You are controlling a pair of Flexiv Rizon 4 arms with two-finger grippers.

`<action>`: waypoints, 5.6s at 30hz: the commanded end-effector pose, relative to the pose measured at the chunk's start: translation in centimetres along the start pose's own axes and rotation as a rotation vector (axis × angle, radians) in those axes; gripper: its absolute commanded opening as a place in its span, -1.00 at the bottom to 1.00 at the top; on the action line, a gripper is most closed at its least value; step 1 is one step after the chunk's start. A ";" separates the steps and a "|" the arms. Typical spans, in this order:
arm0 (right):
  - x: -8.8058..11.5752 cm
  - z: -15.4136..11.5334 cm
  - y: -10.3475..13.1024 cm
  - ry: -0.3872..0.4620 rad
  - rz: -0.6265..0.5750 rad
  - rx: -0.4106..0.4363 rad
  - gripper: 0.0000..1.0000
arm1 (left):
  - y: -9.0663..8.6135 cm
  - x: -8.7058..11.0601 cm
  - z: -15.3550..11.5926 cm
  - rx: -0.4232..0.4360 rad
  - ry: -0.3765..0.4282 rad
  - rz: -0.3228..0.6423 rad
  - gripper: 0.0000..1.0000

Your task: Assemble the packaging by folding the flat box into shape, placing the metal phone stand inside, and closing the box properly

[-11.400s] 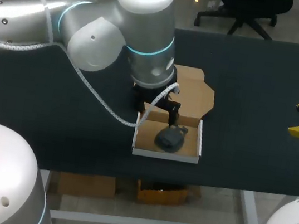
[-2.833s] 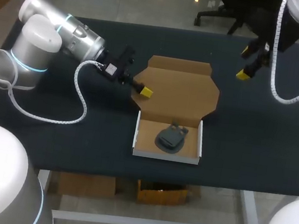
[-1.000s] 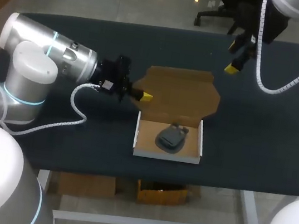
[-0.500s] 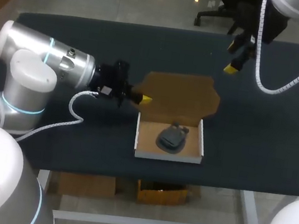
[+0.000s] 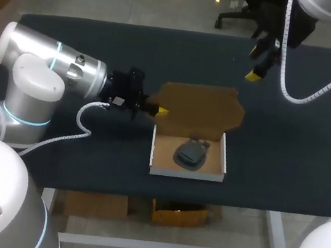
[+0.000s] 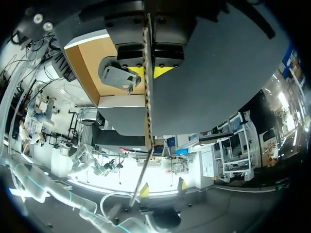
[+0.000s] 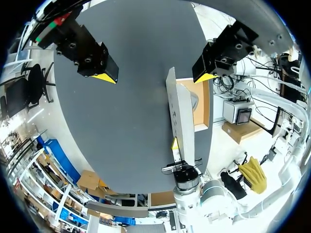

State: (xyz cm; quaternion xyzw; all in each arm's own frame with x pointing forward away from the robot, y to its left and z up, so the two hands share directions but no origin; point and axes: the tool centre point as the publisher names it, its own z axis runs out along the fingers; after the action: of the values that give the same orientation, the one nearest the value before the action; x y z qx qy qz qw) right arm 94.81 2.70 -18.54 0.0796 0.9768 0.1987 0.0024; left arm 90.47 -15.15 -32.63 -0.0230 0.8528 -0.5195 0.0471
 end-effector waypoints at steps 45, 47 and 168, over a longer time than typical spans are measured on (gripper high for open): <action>-0.5 5.8 8.9 -0.040 -0.053 0.309 -0.39 | 0.2 0.0 0.2 0.006 0.001 0.002 -1.00; -0.1 6.1 8.9 -0.039 -0.057 0.317 -0.38 | 0.2 0.0 0.2 0.006 0.001 0.002 -1.00; 5.9 12.7 6.9 0.166 -0.181 0.408 -1.00 | 0.2 0.0 0.2 0.006 0.001 0.002 -1.00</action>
State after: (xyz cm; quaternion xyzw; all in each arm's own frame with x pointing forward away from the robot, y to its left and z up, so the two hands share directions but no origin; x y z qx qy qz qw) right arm 90.47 14.51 -27.51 -0.0247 0.9971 0.0039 -0.0719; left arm 90.53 -15.12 -32.78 -0.0217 0.8524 -0.5204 0.0457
